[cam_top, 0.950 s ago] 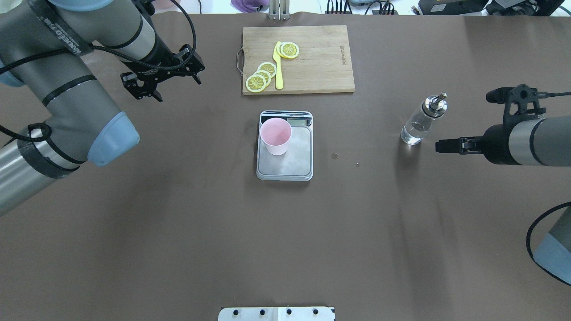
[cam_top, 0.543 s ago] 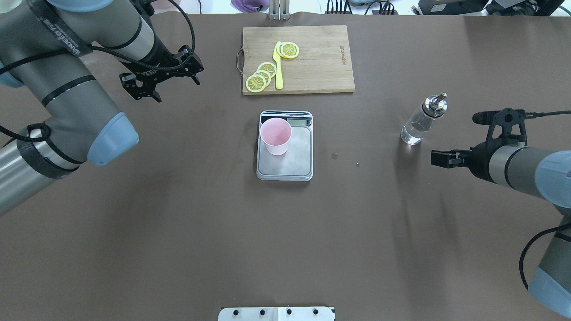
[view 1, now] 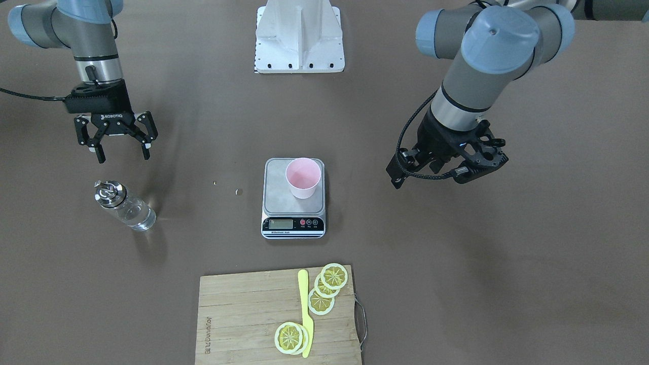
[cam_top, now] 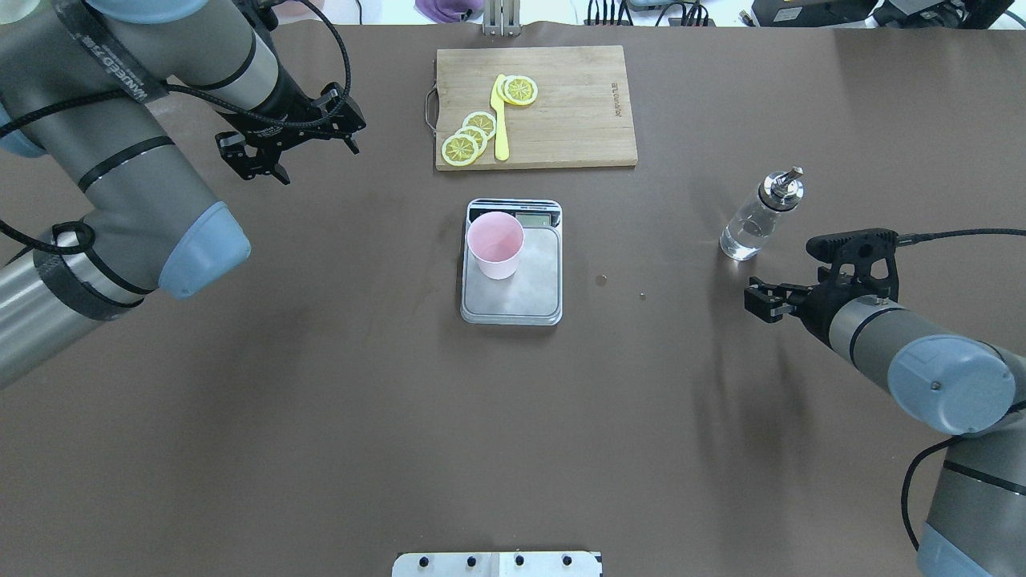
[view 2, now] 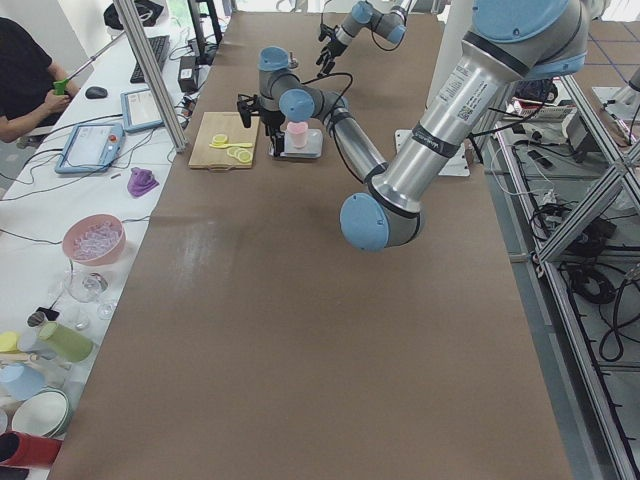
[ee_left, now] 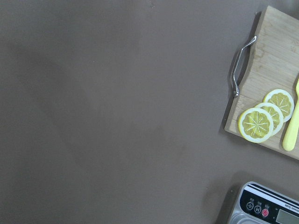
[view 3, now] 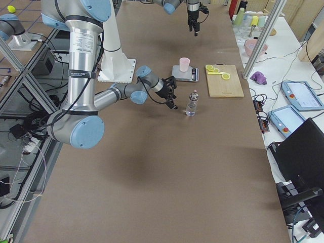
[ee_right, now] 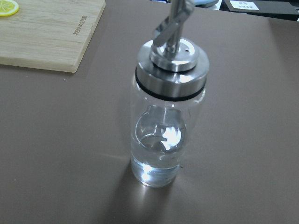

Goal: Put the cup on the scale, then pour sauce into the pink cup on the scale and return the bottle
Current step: 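Reach the right gripper toward the glass sauce bottle's neck, then close the right gripper on the bottle and lift it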

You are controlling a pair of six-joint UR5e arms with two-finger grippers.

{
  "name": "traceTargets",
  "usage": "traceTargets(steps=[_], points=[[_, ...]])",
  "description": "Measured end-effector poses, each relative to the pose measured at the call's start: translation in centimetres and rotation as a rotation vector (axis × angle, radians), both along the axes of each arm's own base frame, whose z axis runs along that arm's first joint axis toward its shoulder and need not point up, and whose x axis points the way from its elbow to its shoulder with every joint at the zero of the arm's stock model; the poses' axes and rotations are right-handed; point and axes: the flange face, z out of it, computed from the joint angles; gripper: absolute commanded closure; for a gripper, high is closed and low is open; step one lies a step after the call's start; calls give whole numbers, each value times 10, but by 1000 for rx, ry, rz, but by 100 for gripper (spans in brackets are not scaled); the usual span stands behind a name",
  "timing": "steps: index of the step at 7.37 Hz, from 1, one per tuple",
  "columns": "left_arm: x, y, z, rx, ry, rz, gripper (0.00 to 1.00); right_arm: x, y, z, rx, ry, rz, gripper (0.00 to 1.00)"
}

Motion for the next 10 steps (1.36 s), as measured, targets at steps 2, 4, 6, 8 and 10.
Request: traceTargets(steps=[2, 4, 6, 8, 10], points=[[2, -2, 4, -6, -5, 0, 2, -8, -1, 24, 61, -4, 37, 0], [3, -3, 5, -9, -7, 0, 2, -13, -4, 40, 136, -23, 22, 0], [4, -4, 7, -12, -10, 0, 2, -16, -8, 43, 177, -18, 7, 0], [6, -5, 9, -14, -13, 1, 2, -19, -25, 46, 184, -10, 28, 0], [7, -6, 9, -15, -13, 1, 2, -22, -47, 47, 188, 7, 38, 0]])
